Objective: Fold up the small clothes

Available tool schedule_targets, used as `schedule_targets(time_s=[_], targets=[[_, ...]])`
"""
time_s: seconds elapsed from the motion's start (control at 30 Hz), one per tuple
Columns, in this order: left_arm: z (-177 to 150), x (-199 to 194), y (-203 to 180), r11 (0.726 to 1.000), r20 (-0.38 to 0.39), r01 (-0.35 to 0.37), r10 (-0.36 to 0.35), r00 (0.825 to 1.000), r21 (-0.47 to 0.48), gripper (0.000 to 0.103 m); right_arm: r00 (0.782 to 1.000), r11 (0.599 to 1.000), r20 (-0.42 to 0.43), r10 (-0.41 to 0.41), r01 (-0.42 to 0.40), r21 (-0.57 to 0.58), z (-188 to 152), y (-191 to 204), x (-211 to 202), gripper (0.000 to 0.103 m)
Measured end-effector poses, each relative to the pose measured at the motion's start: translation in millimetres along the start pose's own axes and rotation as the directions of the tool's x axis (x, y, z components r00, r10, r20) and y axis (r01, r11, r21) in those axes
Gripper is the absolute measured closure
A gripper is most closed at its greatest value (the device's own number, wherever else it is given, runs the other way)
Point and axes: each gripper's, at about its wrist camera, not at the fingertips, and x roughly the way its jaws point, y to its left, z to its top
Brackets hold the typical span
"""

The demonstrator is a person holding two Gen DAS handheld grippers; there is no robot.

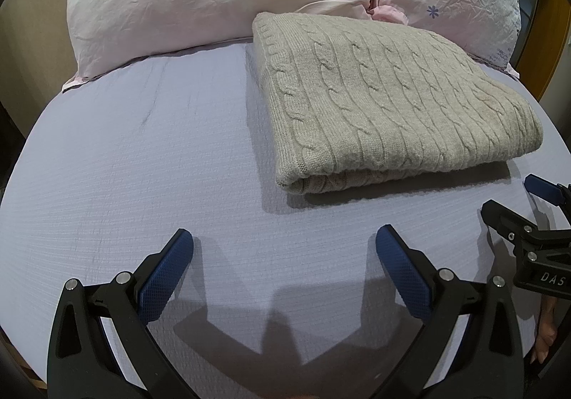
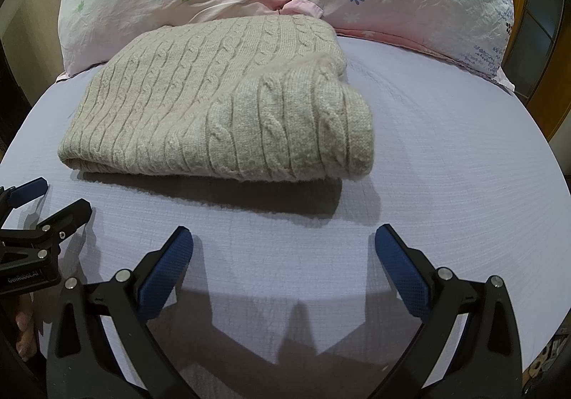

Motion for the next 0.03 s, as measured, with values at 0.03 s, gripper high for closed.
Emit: schedule_targets(time_s=[0.03], targets=[[0.1,0.0,-0.1,1.000,0.000,0.000,0.000,1.000,0.000,0.001,1.000,1.000,0.000,0.000,0.000,0.000,0.2,-0.1,0.1,0.002]])
